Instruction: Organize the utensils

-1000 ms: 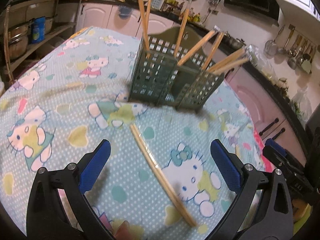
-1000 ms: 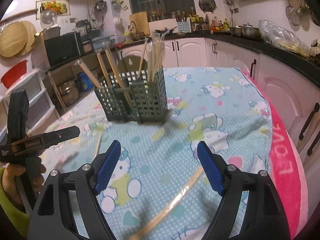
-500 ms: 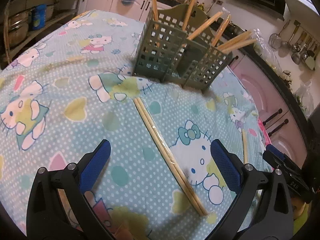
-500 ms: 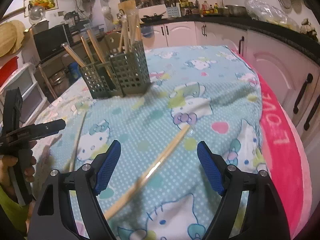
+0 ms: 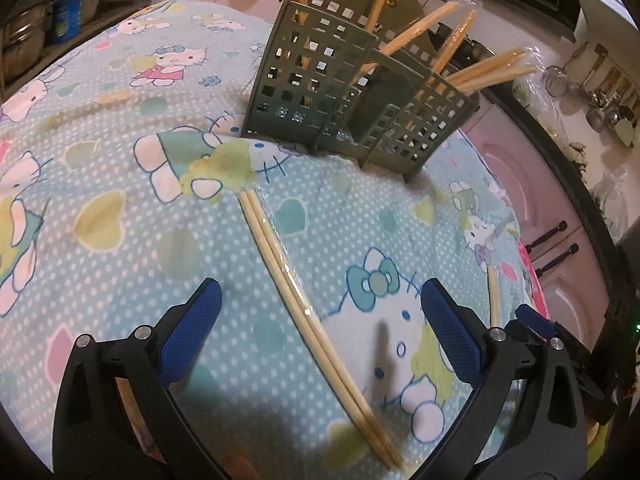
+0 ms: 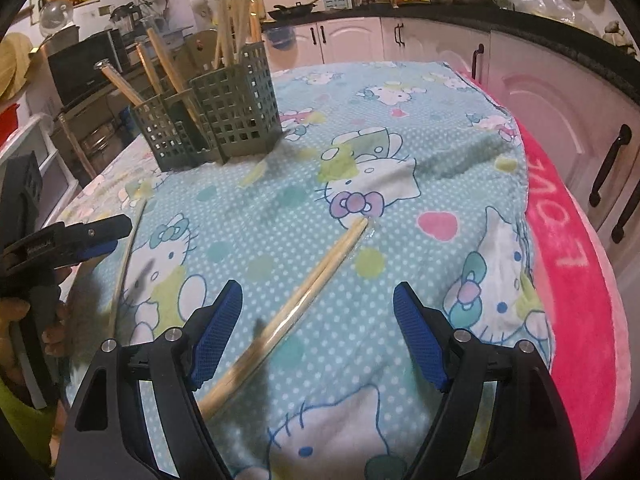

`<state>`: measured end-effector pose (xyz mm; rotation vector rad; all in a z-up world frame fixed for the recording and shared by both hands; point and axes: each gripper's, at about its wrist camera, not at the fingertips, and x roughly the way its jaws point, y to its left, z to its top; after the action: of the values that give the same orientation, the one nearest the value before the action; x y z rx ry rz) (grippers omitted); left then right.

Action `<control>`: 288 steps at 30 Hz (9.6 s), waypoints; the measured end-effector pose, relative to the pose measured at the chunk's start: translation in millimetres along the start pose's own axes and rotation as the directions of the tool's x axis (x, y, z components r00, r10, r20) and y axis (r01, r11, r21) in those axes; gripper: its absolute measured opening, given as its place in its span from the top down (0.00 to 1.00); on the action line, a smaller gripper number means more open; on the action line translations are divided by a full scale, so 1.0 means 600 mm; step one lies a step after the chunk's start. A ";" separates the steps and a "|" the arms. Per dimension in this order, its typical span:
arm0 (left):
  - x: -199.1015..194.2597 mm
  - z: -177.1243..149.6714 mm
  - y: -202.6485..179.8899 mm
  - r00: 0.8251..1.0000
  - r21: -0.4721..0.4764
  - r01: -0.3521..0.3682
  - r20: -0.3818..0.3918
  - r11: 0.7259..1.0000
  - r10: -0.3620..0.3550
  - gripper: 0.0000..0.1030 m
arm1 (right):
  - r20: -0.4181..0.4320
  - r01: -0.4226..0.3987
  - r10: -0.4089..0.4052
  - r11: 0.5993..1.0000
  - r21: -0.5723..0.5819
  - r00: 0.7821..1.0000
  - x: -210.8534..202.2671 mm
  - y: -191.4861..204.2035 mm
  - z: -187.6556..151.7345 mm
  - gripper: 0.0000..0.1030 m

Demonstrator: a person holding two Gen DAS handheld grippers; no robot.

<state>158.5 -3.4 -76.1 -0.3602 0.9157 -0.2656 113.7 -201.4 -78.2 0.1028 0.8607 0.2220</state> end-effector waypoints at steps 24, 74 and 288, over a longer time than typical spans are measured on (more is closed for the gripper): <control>0.036 0.060 0.022 0.994 -0.077 -0.098 0.045 0.992 0.102 0.39 | -0.058 0.040 -0.036 0.996 0.077 0.998 0.086 -0.018 0.062 0.74; -0.197 0.082 -0.027 0.946 0.029 0.066 0.315 0.997 -0.072 0.98 | 0.195 -0.238 0.257 0.964 -0.119 0.946 -0.084 0.162 0.147 0.95; -0.163 -0.021 -0.025 0.905 0.160 -0.209 0.406 0.965 0.129 0.11 | 0.336 -0.006 0.044 0.994 -0.112 0.941 -0.069 0.124 0.036 0.10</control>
<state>89.9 17.3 -6.3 -0.1357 0.5129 -0.1149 92.5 -138.8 -20.4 0.0475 0.5036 0.2660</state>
